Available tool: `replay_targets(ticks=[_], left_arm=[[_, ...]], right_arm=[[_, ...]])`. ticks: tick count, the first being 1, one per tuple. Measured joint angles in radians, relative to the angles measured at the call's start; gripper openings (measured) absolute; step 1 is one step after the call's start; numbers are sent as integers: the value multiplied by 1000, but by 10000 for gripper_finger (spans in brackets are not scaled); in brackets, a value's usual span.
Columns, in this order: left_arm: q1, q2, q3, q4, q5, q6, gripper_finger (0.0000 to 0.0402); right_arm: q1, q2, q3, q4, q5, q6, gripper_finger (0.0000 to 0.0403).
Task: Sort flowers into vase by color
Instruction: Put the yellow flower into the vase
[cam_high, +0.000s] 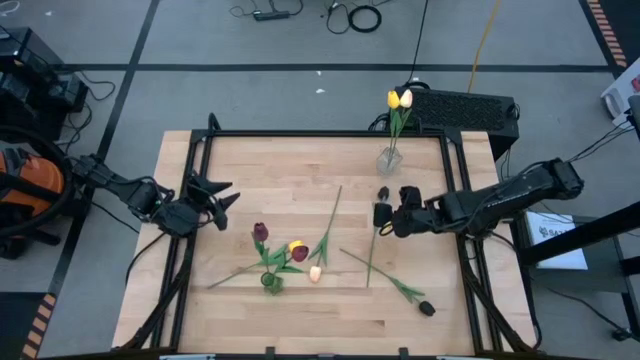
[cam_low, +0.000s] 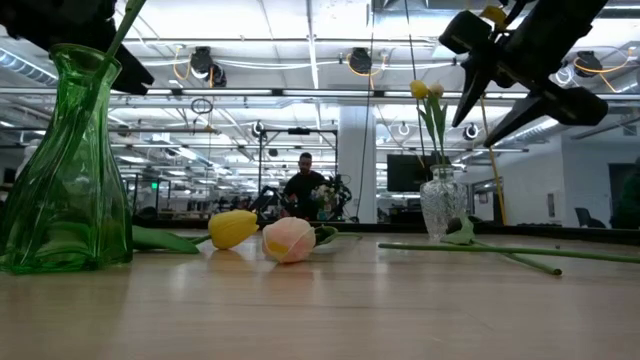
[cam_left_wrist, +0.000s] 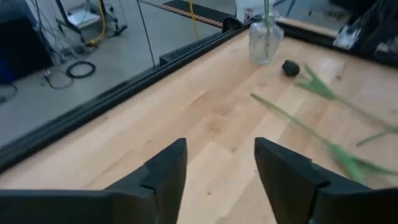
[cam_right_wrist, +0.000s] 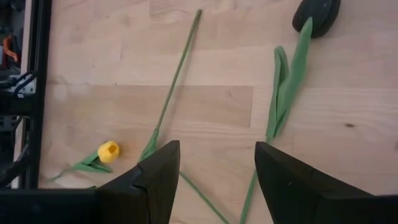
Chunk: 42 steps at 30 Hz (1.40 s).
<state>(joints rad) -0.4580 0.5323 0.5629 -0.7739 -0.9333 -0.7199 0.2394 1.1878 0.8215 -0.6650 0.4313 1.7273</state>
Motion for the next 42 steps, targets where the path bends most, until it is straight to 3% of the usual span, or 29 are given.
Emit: replay_targets(ticks=[11, 20, 25, 35, 42], left_arm=[[0, 0, 0, 165, 129, -63, 212], [0, 98, 1, 59, 562, -292, 212], [-8, 213, 1, 110, 770, -282, 212], [-65, 500, 1, 189, 907, -295, 212], [-133, 652, 1, 245, 911, -295, 212]], right_arm=[[-1, 1, 0, 4, 8, -103, 200], [-1, 0, 0, 11, 7, -199, 200], [-1, 0, 0, 10, -15, -244, 200], [12, 0, 0, 10, -18, -255, 200], [19, 0, 0, 10, -18, -251, 200]])
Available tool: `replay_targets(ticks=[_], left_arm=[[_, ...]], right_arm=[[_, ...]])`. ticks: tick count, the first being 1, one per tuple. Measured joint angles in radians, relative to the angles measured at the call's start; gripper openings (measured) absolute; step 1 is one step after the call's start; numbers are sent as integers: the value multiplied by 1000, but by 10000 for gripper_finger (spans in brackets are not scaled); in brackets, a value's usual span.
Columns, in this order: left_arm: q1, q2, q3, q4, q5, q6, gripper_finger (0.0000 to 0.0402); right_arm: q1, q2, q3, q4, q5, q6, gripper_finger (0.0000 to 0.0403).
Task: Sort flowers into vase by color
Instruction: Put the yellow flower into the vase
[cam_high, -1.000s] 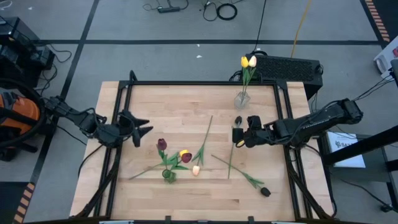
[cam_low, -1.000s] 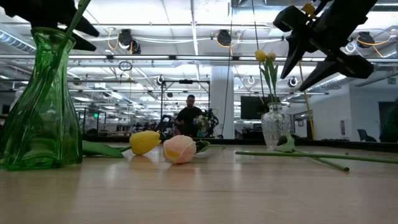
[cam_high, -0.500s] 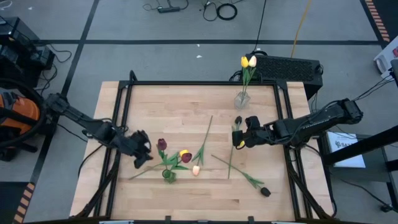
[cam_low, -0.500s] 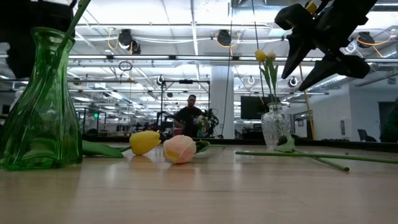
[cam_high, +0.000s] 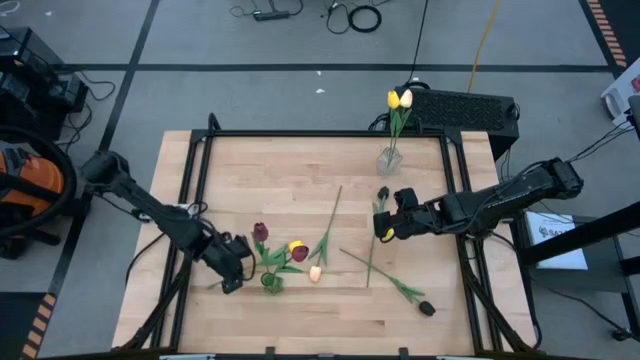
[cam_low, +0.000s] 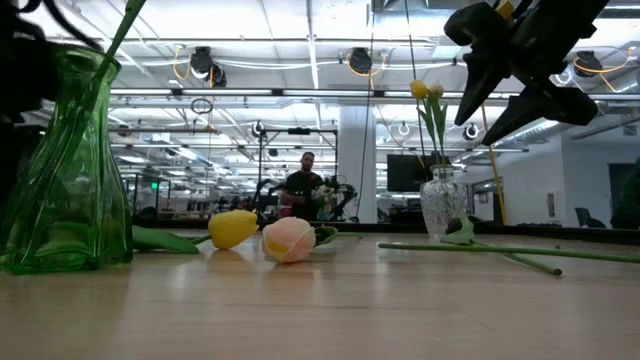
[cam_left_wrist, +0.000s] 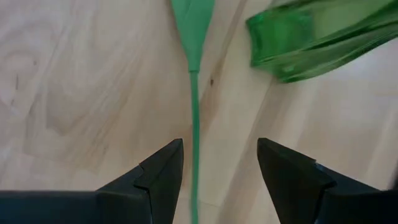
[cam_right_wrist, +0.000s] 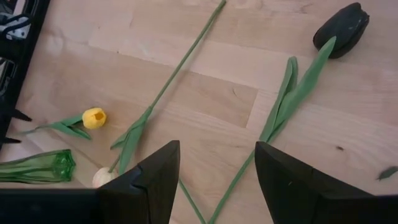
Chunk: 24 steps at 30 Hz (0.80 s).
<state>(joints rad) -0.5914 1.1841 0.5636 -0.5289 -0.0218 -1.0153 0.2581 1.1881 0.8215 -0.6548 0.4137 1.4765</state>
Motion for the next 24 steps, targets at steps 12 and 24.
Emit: replay_targets(ticks=[12, 24], left_arm=[[-9, 185, 1, -1, -161, 27, 210], [36, 203, 4, -13, -61, 33, 19]], right_arm=[[0, 0, 0, 0, 4, 3, 200], [0, 0, 0, -1, 8, 0, 200]])
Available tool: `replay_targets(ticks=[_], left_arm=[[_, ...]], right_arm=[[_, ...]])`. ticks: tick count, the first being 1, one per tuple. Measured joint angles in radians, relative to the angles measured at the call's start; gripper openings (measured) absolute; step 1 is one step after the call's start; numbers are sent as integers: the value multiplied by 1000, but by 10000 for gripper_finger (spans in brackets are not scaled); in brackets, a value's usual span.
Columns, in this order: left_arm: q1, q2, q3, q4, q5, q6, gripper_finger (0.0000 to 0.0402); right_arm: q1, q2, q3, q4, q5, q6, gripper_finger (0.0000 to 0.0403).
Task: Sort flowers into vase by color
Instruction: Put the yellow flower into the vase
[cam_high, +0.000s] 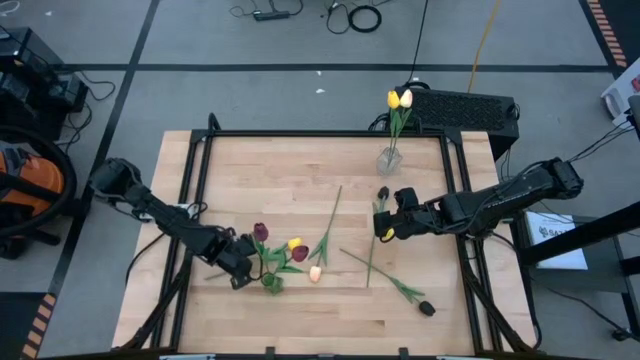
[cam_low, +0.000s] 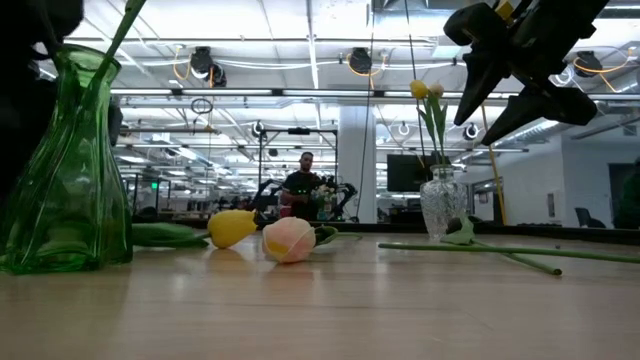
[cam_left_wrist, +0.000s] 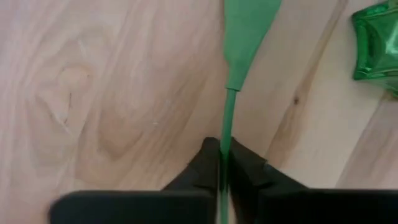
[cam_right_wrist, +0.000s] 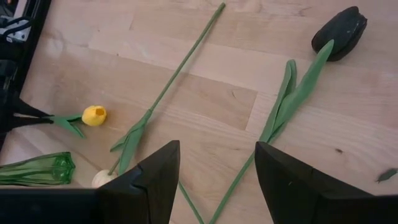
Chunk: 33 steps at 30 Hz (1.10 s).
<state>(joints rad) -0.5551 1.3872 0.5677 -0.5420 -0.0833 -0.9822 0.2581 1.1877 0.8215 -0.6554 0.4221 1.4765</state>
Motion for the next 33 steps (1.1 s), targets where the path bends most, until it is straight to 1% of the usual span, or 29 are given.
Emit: replay_targets(ticks=[1, 5, 8, 13, 18, 21, 23, 26, 29, 33], left_arm=[[12, 0, 4, -13, 11, -7, 13], [73, -1, 45, -136, 42, -6, 12], [129, -18, 79, -284, 32, 25, 12], [209, -92, 138, -499, -52, 98, 11], [288, -231, 170, -569, -152, 159, 10], [358, -321, 178, -568, -221, 188, 10], [416, -372, 177, -575, -244, 222, 10], [506, -432, 177, -534, -262, 276, 10], [586, -467, 177, -415, -243, 357, 10], [676, -480, 177, -199, -164, 490, 10]], right_arm=[[0, 0, 0, 0, 0, -1, 200], [-1, 0, 0, 0, 1, -3, 200], [-1, 0, 0, 1, 1, -4, 201], [-1, 0, 0, -1, 1, 0, 201], [-1, 0, 0, -1, 1, 3, 201], [-1, 0, 0, 0, 1, 3, 201], [-1, 0, 0, 1, 2, 3, 201], [-1, 0, 0, 1, 10, 7, 201], [-1, 0, 0, 14, 54, 8, 201], [-2, 0, 0, 69, 124, 6, 201]])
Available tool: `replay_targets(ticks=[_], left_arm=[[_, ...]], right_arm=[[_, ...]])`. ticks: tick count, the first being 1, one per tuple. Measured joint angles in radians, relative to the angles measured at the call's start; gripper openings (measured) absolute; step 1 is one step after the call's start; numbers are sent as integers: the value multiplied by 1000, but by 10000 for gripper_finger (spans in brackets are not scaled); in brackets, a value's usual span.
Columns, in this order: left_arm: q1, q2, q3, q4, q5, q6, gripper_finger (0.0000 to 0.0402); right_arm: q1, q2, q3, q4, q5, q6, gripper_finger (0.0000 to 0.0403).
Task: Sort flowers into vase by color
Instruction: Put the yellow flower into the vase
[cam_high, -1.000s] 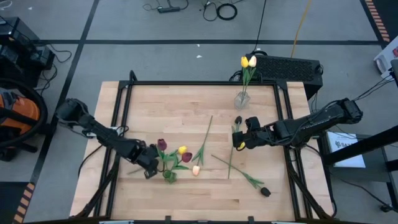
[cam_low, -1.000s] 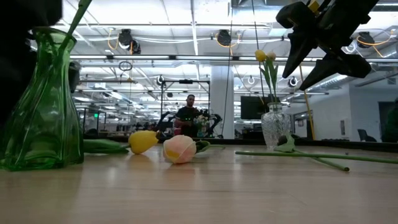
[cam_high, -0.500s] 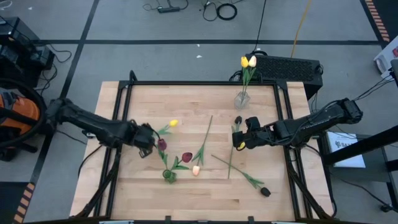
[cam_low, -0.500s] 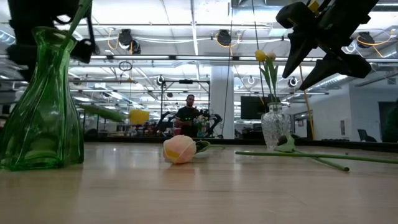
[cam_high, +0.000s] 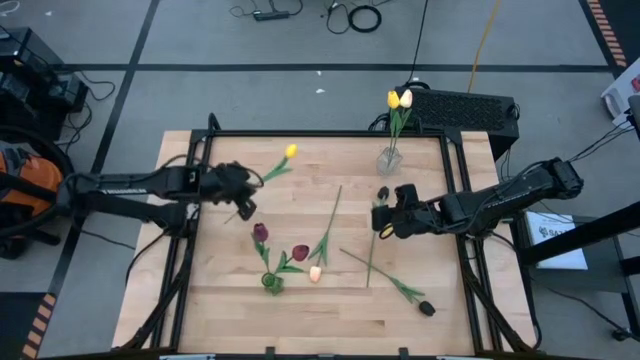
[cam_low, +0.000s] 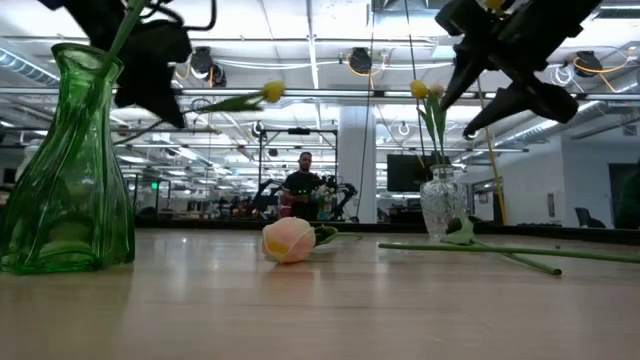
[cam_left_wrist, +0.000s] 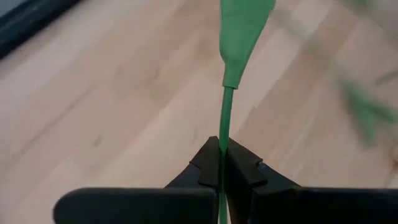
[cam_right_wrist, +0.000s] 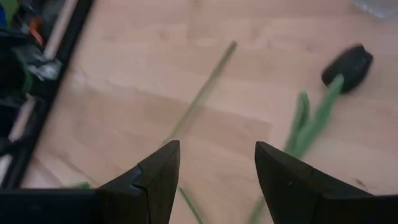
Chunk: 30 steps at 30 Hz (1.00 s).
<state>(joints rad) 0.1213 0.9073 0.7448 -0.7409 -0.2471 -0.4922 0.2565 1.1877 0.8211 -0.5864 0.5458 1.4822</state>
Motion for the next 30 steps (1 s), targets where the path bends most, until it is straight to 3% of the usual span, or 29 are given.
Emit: replay_targets(ticks=[5, 8, 14, 19, 22, 30], left_arm=[[142, 18, 80, 52, 16, 185, 10], [238, 34, 162, 61, 75, 316, 10], [382, 96, 265, 236, 346, 475, 10], [396, 155, 266, 476, 567, 473, 10], [384, 188, 266, 588, 630, 473, 10], [373, 246, 266, 733, 636, 458, 10]], right_arm=[[-1, 0, 0, 42, 58, -2, 201], [-2, 0, 0, 46, 59, -2, 201], [-2, 0, 0, 50, 59, -2, 201], [-8, 0, 0, 99, 66, -9, 201], [-15, 0, 0, 158, 81, -112, 201], [-78, 0, 0, 480, 229, -604, 201]])
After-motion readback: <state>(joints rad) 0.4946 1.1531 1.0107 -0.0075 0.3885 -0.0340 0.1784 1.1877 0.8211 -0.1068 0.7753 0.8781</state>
